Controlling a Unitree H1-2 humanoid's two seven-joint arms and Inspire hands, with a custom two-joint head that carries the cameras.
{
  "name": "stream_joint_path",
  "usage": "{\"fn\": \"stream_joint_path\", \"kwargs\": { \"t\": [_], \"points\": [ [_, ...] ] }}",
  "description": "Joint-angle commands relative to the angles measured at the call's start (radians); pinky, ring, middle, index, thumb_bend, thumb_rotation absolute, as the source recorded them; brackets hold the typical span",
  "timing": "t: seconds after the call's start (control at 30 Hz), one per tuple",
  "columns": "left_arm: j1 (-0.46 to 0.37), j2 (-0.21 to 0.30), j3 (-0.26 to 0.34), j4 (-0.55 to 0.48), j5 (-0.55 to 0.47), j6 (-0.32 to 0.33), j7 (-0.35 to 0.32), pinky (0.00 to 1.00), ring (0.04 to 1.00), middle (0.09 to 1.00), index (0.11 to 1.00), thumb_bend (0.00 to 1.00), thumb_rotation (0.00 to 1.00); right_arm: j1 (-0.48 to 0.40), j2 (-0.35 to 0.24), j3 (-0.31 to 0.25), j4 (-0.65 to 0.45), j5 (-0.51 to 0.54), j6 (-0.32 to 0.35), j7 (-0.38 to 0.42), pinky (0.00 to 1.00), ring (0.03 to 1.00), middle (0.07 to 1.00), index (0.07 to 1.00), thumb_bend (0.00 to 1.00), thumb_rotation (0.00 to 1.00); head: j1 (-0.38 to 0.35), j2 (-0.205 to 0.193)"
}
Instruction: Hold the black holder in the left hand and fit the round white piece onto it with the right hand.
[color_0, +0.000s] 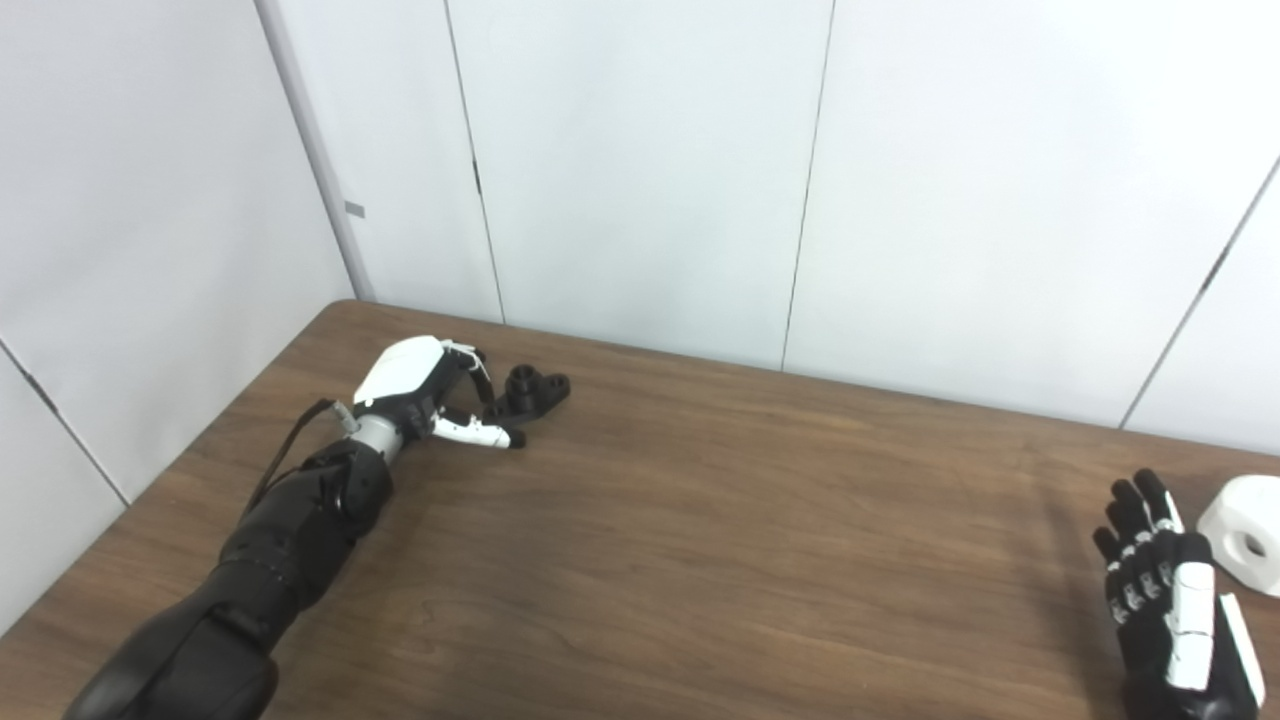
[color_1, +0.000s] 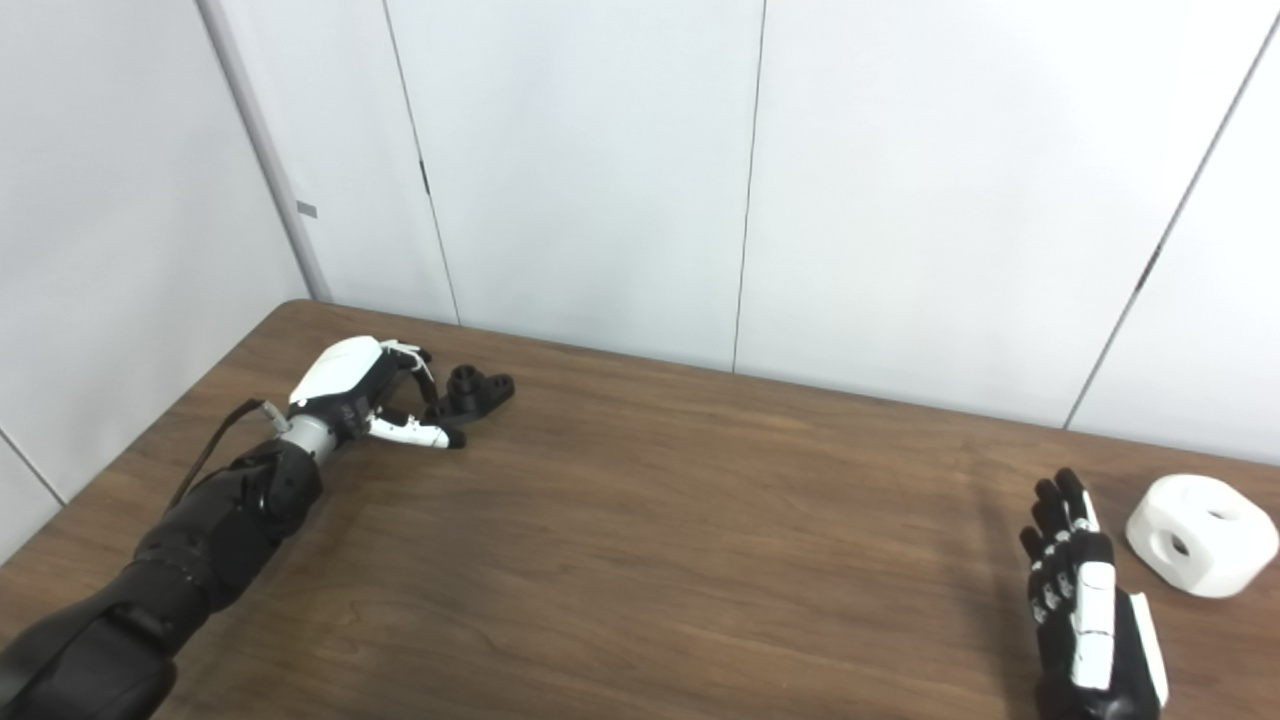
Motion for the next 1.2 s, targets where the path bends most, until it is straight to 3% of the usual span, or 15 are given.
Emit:
{"fn": "stream_joint_path", "kwargs": {
  "t": [0.0, 0.27, 0.67, 0.97, 1.17],
  "points": [
    [-0.026, -0.015, -0.019, 0.007, 0.009, -0.029, -0.014, 0.96, 0.914, 0.829, 0.693, 0.97, 0.28, 0.004, 0.008, 0.005, 0.007, -0.001, -0.012, -0.002, 1.00, 1.000, 0.971, 0.973, 0.36, 1.00, 0.002, 0.001],
    [-0.028, -0.007, -0.025, 0.005, 0.002, -0.019, -0.011, 0.97, 0.924, 0.840, 0.716, 0.97, 0.31, 0.000, 0.003, -0.004, 0.017, 0.011, -0.014, 0.006, 1.00, 0.999, 0.972, 0.976, 0.36, 1.00, 0.013, -0.003],
    [-0.007, 0.001, -0.016, -0.001, -0.009, -0.019, -0.007, 0.96, 0.918, 0.834, 0.725, 0.98, 0.25, -0.003, 0.001, -0.001, 0.037, 0.016, -0.034, 0.012, 1.00, 1.000, 0.977, 0.974, 0.36, 1.00, 0.012, -0.005],
    [-0.011, -0.009, -0.031, -0.013, 0.005, 0.005, -0.008, 0.95, 0.930, 0.871, 0.832, 1.00, 0.26, -0.001, 0.002, 0.001, 0.028, 0.018, -0.024, 0.010, 1.00, 1.000, 0.977, 0.976, 0.36, 1.00, 0.011, -0.005],
    [-0.014, -0.012, -0.034, -0.001, 0.000, -0.002, -0.003, 0.94, 0.929, 0.876, 0.845, 1.00, 0.26, -0.005, 0.002, -0.002, 0.035, 0.023, -0.027, 0.012, 1.00, 1.000, 0.977, 0.976, 0.36, 1.00, 0.013, -0.006]
  ]
}}
